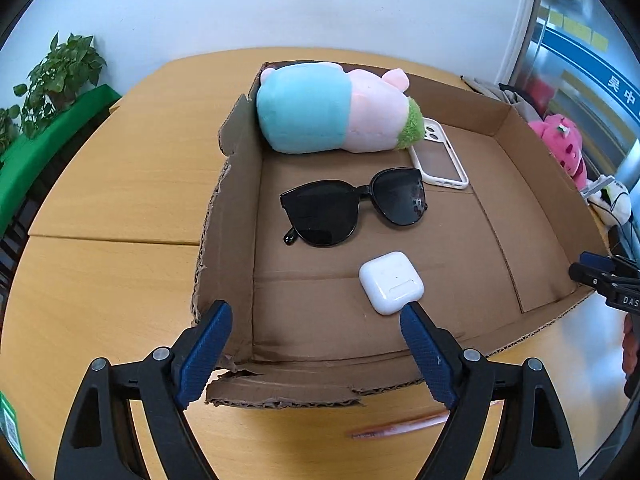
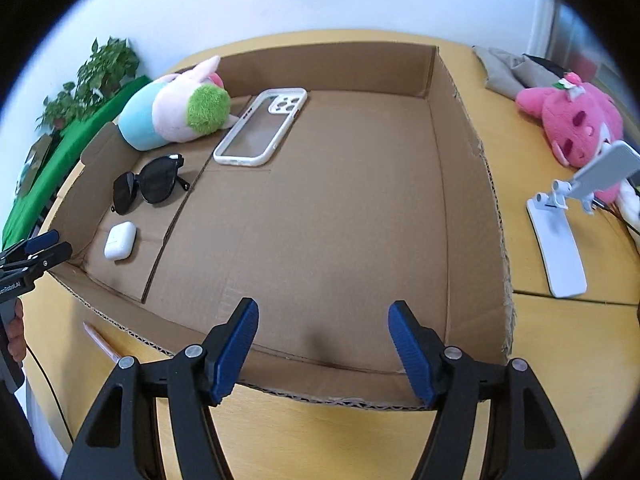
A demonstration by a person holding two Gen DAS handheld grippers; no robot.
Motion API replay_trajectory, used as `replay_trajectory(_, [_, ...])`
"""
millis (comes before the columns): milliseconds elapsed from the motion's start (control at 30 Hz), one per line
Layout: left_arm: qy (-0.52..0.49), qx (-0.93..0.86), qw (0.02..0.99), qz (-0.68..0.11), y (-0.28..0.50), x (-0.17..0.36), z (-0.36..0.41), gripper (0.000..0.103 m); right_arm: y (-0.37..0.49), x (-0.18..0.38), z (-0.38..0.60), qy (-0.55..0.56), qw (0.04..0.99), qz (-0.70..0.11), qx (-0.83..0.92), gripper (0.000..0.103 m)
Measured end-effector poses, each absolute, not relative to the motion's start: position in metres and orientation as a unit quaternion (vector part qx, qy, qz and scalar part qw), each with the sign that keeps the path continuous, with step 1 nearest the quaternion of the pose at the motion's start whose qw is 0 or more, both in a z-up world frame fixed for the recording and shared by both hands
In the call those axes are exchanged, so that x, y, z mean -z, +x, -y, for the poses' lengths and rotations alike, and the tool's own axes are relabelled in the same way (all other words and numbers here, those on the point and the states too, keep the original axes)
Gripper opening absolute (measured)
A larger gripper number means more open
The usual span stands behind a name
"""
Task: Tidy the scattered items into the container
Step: 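Move the right gripper to the pink pen and close on its end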
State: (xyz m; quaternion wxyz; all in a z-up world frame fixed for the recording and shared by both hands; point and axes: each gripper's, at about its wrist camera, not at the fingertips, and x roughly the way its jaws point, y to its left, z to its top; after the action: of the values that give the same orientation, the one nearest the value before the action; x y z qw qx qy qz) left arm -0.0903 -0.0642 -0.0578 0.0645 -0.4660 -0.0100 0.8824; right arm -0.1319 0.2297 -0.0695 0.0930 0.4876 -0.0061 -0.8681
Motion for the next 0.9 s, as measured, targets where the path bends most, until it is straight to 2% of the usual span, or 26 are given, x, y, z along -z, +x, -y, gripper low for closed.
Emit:
replay_trajectory(133, [-0.446,-0.891,0.071,0.038,-0.087,0.047,0.076,0.089,-0.117,0.056,-0.224,0.449,0.074,-0.004,0.891,0.068])
replay_trajectory(233, [-0.386,-0.918,0.073,0.051,-0.065,0.018,0.076,0.09,-0.084,0.023,-0.202,0.378,0.048,-0.045,0.923,0.07])
replay_trajectory(267, [-0.364,-0.927,0.075,0.049,-0.055,0.008,0.072,0.091,-0.075,0.015,-0.196,0.363,0.048,-0.046,0.93,0.076])
replay_trajectory(333, [-0.311,-0.947,0.074,0.043,-0.031,-0.013,0.061,0.103,-0.052,0.001,-0.183,0.332,0.052,-0.032,0.941,0.08])
replay_trajectory(433, [-0.26,-0.963,0.073,0.024,-0.004,-0.028,0.042,0.103,-0.031,-0.006,-0.167,0.314,0.057,-0.025,0.948,0.08])
replay_trajectory(667, [-0.253,-0.965,0.069,0.006,0.017,-0.024,0.017,0.103,-0.013,-0.006,-0.156,0.306,0.053,-0.037,0.95,0.08])
replay_trajectory(900, [-0.282,-0.957,0.063,0.022,0.022,-0.01,0.019,0.103,-0.006,0.006,-0.157,0.317,0.068,-0.032,0.945,0.08])
